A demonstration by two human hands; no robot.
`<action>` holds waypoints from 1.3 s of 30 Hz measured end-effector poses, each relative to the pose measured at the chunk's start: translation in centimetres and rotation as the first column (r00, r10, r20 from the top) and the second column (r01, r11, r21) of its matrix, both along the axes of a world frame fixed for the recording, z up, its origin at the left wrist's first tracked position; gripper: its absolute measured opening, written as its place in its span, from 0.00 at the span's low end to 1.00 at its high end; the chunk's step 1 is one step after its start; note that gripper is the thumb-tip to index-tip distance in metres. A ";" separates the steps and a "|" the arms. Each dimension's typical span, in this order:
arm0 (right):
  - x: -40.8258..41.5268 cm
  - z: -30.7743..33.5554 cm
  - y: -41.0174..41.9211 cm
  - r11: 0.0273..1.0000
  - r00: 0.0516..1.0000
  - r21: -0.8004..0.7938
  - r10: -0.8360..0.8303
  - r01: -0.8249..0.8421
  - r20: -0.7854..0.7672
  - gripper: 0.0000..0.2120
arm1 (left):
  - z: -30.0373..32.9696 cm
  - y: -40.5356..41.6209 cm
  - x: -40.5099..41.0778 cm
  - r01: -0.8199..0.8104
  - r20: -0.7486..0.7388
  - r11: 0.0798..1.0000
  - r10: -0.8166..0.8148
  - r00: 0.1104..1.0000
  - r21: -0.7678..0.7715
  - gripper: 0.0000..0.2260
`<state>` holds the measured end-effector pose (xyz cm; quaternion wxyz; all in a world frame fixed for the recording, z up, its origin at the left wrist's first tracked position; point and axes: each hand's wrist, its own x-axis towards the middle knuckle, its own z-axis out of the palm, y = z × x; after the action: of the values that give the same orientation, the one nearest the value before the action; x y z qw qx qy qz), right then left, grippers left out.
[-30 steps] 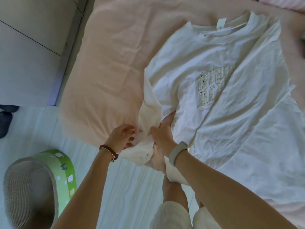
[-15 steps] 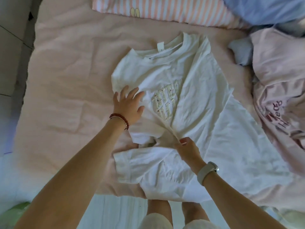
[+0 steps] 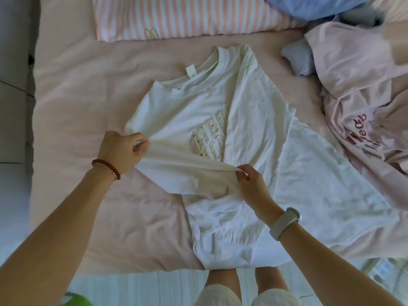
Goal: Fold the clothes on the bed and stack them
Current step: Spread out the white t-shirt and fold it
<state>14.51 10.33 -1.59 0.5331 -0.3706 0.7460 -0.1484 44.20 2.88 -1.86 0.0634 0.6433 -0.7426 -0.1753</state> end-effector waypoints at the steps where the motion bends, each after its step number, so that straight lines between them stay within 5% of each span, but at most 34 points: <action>1: 0.4 0.4 -0.3 0.998 0.998 -0.018 0.057 -0.057 0.008 0.09 | 0.0 -0.4 0.4 -0.008 0.076 1.000 0.009 0.997 -0.023 0.13; 5: 2.2 0.9 -0.3 0.940 0.940 -0.024 0.341 -0.341 -0.019 0.01 | 0.2 -2.2 1.2 -0.022 0.277 1.000 0.022 0.961 -0.004 0.09; 8: 1.7 0.4 -0.1 0.859 0.836 0.058 0.509 -0.508 -0.207 0.05 | -0.1 -2.7 1.3 -0.033 0.315 0.999 0.037 0.949 -0.018 0.08; 13: -2.4 0.1 0.3 0.931 0.811 0.120 0.359 -0.344 -0.461 0.04 | 0.1 -1.8 1.3 -0.052 0.275 0.996 0.069 0.959 -0.065 0.07; 17: -4.7 0.1 0.5 0.954 0.879 0.227 0.275 -0.197 -0.390 0.06 | 0.4 -2.0 -0.9 -0.063 0.154 0.997 0.069 0.986 -0.045 0.07; 24: -10.0 0.8 0.3 0.993 0.983 0.029 -0.109 0.115 -0.148 0.16 | 0.3 -4.6 -5.4 -0.081 0.060 0.995 0.084 0.995 -0.059 0.09; 27: -13.5 1.0 -0.4 0.994 0.974 0.072 -0.063 0.081 -0.217 0.11 | -0.5 -5.4 -7.3 -0.034 0.181 0.999 0.041 0.983 -0.041 0.09; 30: -16.7 0.8 -1.7 0.967 0.945 0.233 0.169 -0.104 -0.281 0.08 | -1.3 -6.1 -10.0 -0.028 0.295 0.999 0.035 0.955 -0.027 0.11; 34: -19.7 0.2 -2.7 0.862 0.790 0.422 0.457 -0.280 -0.408 0.08 | -2.2 -6.5 -13.3 -0.128 0.385 0.992 0.125 0.914 -0.017 0.09; 39: -22.7 -1.2 -2.1 0.961 0.790 0.235 0.258 -0.149 -0.556 0.09 | -2.7 -4.6 -16.5 -0.282 0.289 0.959 0.265 0.920 0.017 0.19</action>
<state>-8.19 8.20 -2.82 0.3234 -0.4270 0.8387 0.0981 27.68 -1.69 -4.52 -0.0386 0.7606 -0.6414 -0.0922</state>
